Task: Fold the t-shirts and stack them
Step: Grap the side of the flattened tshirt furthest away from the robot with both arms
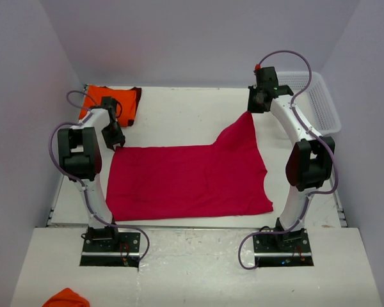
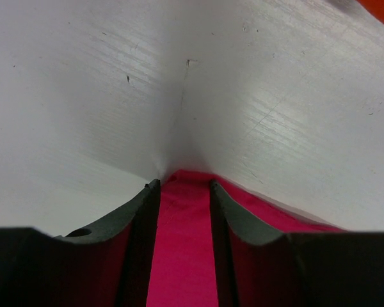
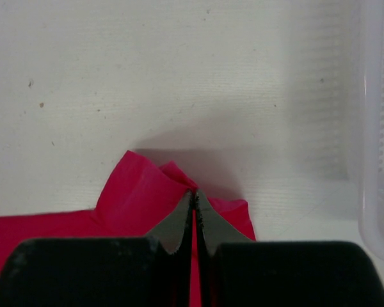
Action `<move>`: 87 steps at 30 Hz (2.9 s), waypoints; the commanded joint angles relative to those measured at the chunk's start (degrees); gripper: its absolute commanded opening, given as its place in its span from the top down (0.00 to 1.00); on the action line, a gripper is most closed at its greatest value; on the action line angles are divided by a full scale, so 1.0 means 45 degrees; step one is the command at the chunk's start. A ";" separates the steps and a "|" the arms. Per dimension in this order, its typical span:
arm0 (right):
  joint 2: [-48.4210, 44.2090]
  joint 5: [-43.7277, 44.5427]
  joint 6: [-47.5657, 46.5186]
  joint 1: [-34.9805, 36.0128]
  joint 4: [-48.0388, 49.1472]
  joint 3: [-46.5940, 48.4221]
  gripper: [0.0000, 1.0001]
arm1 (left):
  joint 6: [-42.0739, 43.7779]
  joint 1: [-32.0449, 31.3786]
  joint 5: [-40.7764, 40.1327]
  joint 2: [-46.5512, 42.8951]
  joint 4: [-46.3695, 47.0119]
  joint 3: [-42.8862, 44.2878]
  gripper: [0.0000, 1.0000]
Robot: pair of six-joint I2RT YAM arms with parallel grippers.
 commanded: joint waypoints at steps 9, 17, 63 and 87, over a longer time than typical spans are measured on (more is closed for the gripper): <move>0.0074 -0.0275 -0.0231 -0.0093 0.0287 0.0127 1.00 | 0.0048 0.0173 0.0144 0.0731 -0.0061 0.1055 0.67; 0.0191 -0.0236 -0.0231 -0.0093 0.0287 0.0127 1.00 | 0.0048 0.0368 0.0456 0.1064 -0.0100 0.1153 0.90; -0.1038 -0.0354 0.0120 -0.0855 0.0053 0.0929 1.00 | -0.0440 -0.0178 -0.0501 -0.3094 0.0310 -0.0270 1.00; -0.4476 0.1071 0.1741 -0.0016 -0.0592 -0.2625 1.00 | -0.0421 -0.0295 -0.0716 -0.5830 0.0310 -0.2831 1.00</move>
